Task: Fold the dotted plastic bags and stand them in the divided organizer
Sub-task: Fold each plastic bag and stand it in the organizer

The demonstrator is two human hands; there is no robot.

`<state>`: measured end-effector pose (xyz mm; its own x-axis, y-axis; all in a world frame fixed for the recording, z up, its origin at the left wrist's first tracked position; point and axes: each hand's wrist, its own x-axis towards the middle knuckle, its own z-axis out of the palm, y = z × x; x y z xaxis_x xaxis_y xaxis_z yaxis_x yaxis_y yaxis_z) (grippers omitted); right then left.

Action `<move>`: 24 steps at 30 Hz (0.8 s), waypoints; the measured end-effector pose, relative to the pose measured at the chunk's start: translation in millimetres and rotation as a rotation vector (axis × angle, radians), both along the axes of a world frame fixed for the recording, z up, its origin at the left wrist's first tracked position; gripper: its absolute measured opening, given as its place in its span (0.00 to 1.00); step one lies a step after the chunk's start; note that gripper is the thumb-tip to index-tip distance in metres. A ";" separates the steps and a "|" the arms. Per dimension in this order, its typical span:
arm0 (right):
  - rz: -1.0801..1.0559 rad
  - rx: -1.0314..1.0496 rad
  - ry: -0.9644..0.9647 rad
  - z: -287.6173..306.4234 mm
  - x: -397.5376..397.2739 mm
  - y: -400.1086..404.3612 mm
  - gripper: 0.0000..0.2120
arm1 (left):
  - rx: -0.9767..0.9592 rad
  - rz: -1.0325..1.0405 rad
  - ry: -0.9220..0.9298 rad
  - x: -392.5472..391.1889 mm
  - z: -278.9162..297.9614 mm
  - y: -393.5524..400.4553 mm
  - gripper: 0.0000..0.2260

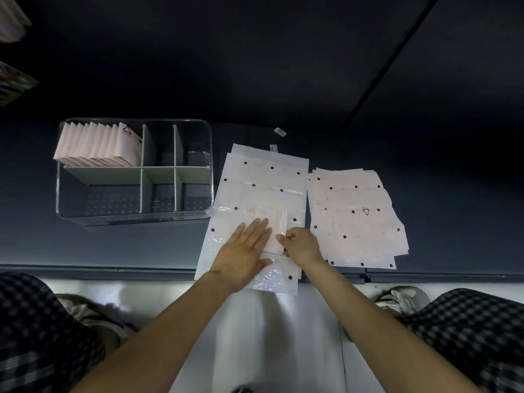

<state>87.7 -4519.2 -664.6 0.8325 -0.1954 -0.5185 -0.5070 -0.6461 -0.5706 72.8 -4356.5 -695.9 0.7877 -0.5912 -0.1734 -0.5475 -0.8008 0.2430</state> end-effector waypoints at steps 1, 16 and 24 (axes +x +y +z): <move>-0.010 0.002 0.002 0.0 0.0 0.6 0.16 | 0.065 -0.006 0.016 1.3 -3.6 2.3 0.31; -0.414 0.313 0.075 34.3 2.1 4.6 0.28 | -0.007 0.056 0.084 25.3 16.6 12.0 0.29; 0.656 -0.093 -0.183 99.4 14.8 40.9 0.44 | 0.194 -0.210 0.038 63.5 114.0 31.3 0.15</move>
<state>102.5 -4478.3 -565.2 0.8666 0.3419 -0.3635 0.1050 -0.8370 -0.5370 136.3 -4325.2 -581.9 0.6424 -0.6934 -0.3263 -0.6996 -0.7044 0.1195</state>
